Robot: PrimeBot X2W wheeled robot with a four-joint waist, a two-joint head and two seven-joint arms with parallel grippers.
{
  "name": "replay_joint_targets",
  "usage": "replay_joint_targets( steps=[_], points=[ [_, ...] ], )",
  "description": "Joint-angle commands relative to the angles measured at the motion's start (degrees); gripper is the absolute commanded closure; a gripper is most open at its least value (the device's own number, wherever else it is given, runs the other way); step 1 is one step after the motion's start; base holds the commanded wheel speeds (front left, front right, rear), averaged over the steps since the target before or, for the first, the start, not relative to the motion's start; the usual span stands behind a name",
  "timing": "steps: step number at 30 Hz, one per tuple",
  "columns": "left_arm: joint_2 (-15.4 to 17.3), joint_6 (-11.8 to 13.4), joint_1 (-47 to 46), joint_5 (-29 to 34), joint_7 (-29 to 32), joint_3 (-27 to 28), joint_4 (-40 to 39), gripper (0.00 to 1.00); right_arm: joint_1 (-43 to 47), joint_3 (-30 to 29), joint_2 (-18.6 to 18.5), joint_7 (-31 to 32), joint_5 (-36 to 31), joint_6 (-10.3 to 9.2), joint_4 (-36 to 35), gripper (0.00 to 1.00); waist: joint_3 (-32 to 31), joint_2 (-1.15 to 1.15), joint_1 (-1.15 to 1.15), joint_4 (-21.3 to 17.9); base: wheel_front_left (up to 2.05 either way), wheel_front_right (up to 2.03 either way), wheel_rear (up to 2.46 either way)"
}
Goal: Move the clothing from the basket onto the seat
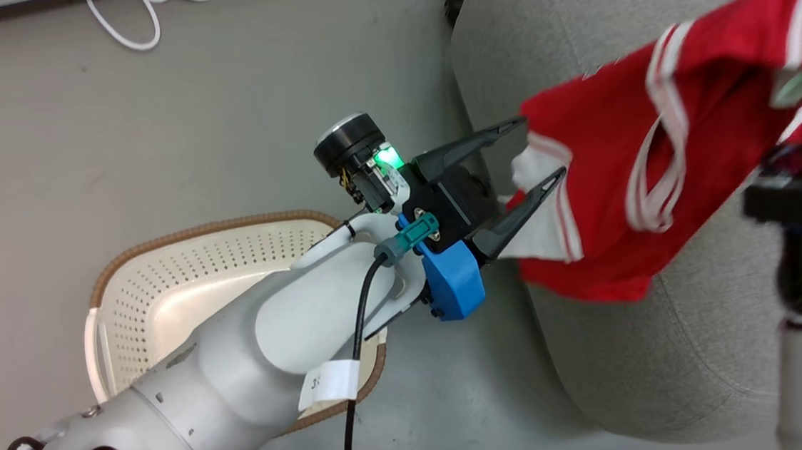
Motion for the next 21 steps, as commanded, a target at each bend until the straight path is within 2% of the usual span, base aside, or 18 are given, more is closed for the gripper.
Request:
replay_joint_targets(
  steps=[1, 6, 11, 18, 21],
  points=[
    [0.47, -0.10, -0.94, 0.50, -0.27, 0.38, 0.07, 0.00, -2.15, -0.84, -1.06, -0.22, -0.29, 0.01, -0.75, 1.00, 2.15, 0.00, 0.00, 0.59, 0.00, 0.00, 0.00],
    [1.20, 0.09, -2.67, 1.54, -0.27, 0.99, -0.26, 0.00, -11.21, -7.22, -6.39, -0.20, -0.75, 0.01, -3.82, 1.00, 6.87, 0.00, 0.00, 1.46, 0.00, 0.00, 0.00],
    [2.30, 0.53, -4.21, 2.64, -0.27, 1.57, -0.84, 0.00, -19.42, -13.39, -14.58, -0.21, -0.68, 0.01, -4.42, 1.00, 11.45, 0.00, 0.00, 1.75, 0.00, 0.00, 0.00],
    [3.80, 0.92, -7.14, 4.21, -0.15, 1.43, -1.48, 0.00, -29.07, -21.68, -28.63, -0.19, -0.34, 0.01, 1.42, 1.00, 17.58, 0.00, 0.00, 1.52, 0.00, 0.00, 0.00],
    [4.26, 0.93, -8.23, 4.62, 0.03, 1.20, -1.88, 0.00, -31.34, -24.43, -33.26, -0.20, -1.49, 0.00, 5.44, 1.00, 19.41, 0.00, 0.00, 1.53, 0.00, 0.00, 0.00]
  ],
)
